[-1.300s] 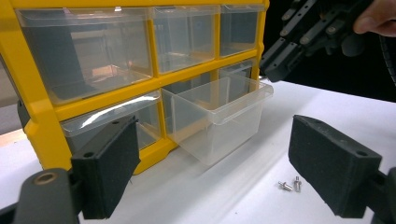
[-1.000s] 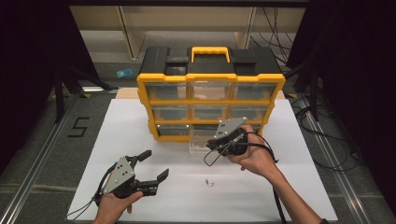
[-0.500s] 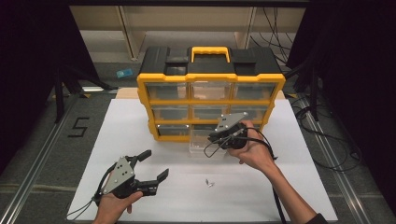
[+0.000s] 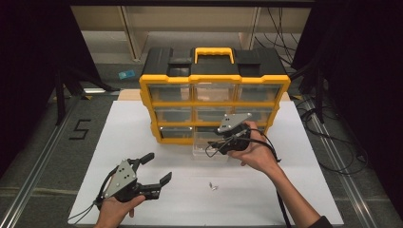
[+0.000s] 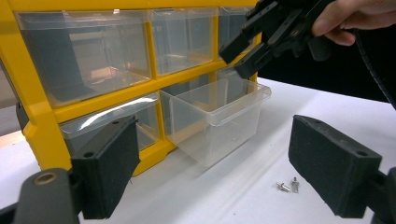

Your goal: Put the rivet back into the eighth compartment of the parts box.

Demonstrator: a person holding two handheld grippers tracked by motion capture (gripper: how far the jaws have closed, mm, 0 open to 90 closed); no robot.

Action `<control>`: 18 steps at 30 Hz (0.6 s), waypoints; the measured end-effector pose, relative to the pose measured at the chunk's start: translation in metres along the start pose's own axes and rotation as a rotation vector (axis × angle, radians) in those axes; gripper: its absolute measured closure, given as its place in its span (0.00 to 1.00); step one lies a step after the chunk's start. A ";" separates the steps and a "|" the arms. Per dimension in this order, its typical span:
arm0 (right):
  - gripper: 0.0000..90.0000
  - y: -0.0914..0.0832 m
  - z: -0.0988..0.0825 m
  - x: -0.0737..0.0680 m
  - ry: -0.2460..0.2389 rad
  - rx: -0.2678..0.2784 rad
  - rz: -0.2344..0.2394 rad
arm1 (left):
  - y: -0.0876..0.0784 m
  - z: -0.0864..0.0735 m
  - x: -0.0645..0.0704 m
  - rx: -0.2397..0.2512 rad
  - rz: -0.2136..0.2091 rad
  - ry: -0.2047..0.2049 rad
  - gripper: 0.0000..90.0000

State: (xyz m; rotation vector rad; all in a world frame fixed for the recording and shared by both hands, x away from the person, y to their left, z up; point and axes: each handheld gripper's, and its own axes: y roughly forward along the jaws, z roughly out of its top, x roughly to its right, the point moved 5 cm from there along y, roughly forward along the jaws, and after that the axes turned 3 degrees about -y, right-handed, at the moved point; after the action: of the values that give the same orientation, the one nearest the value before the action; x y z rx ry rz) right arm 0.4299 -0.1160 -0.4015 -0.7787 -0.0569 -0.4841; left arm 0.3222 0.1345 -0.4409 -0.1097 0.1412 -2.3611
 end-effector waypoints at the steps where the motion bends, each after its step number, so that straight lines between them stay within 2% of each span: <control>1: 0.50 -0.003 0.003 -0.001 -0.009 0.017 -0.007 | 0.000 0.000 0.000 -0.001 0.000 0.001 0.18; 4: 0.47 -0.007 0.006 -0.005 -0.025 0.027 0.002 | 0.000 0.000 -0.001 0.003 -0.002 0.003 0.18; 5: 0.43 -0.011 0.009 -0.012 -0.038 0.037 0.022 | 0.000 0.000 0.000 0.004 -0.002 -0.001 0.18; 8: 0.41 -0.013 0.010 -0.020 -0.057 0.035 0.045 | 0.000 0.000 -0.001 0.005 -0.002 0.000 0.18; 9: 0.40 -0.015 0.010 -0.027 -0.070 0.035 0.066 | 0.000 0.000 -0.001 0.000 -0.001 -0.006 0.18; 12: 0.38 -0.014 0.011 -0.034 -0.082 0.028 0.078 | 0.001 0.000 -0.001 0.002 0.001 -0.008 0.18; 13: 0.37 -0.012 0.011 -0.043 -0.100 0.018 0.104 | 0.001 0.000 0.000 0.001 0.000 -0.004 0.18; 14: 0.37 -0.012 0.011 -0.043 -0.100 0.018 0.104 | 0.001 0.000 0.000 0.001 0.000 -0.004 0.18; 15: 0.35 -0.008 0.011 -0.051 -0.115 0.004 0.123 | 0.000 0.000 0.000 0.003 -0.002 -0.010 0.18; 16: 0.35 -0.008 0.011 -0.051 -0.115 0.004 0.123 | 0.000 0.000 0.000 0.003 -0.002 -0.010 0.18; 17: 0.35 -0.004 0.009 -0.059 -0.133 -0.013 0.138 | 0.000 0.000 -0.001 0.004 0.001 -0.008 0.18; 18: 0.35 -0.004 0.009 -0.059 -0.133 -0.013 0.138 | 0.000 0.000 -0.001 0.004 0.001 -0.008 0.18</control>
State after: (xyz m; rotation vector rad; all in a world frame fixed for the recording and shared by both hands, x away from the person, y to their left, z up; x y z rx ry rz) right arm 0.3765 -0.0882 -0.4056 -0.8207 -0.1223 -0.3016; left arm 0.3230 0.1356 -0.4410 -0.1170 0.1326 -2.3600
